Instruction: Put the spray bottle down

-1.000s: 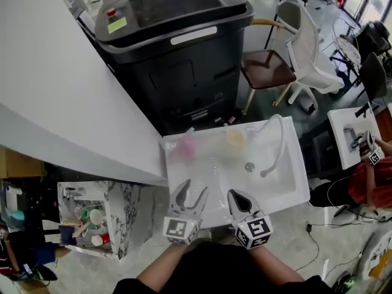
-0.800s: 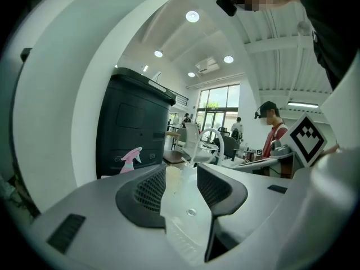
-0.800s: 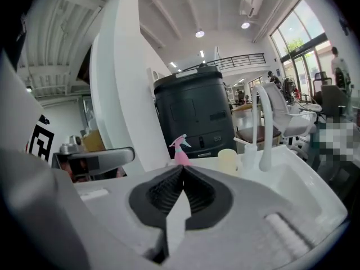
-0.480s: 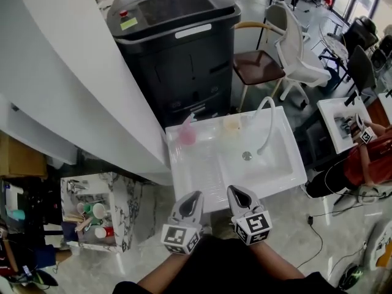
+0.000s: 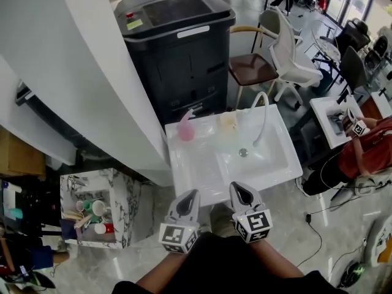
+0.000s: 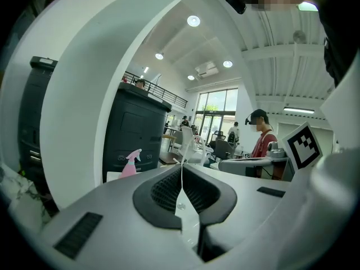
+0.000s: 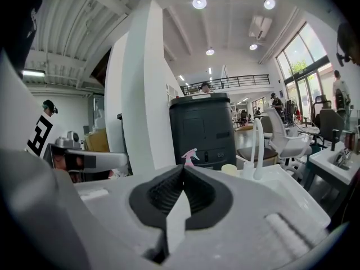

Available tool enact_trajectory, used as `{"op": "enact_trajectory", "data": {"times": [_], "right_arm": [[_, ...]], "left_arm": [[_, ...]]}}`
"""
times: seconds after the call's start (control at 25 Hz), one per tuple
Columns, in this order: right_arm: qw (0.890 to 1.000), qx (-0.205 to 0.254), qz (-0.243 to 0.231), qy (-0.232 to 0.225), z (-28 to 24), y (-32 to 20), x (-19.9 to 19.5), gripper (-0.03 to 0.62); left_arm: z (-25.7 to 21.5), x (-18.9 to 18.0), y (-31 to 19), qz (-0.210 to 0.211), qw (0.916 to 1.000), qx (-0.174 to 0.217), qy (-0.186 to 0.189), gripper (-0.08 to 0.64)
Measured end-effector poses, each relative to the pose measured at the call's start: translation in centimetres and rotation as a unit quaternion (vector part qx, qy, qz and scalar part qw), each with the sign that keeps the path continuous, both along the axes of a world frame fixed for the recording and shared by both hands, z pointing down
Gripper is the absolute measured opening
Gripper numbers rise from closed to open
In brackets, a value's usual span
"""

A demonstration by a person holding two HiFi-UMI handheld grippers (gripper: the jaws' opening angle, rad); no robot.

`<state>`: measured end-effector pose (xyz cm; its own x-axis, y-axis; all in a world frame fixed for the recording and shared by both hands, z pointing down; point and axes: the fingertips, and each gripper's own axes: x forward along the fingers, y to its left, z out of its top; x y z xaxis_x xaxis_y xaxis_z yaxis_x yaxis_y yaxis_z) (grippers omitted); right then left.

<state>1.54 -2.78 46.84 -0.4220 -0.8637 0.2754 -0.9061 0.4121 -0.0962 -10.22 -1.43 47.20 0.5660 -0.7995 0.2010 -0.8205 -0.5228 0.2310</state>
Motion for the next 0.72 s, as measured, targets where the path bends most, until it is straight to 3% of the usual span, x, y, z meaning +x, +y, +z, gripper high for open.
{"op": "enact_trajectory", "data": {"times": [0.72], "right_arm": [[1.0, 0.018, -0.009, 0.021, -1.4, 4.4, -0.9, -0.003]], "left_arm": [[-1.4, 1.5, 3.2, 0.034, 0.9991, 0.015, 0.02, 0.017]]}}
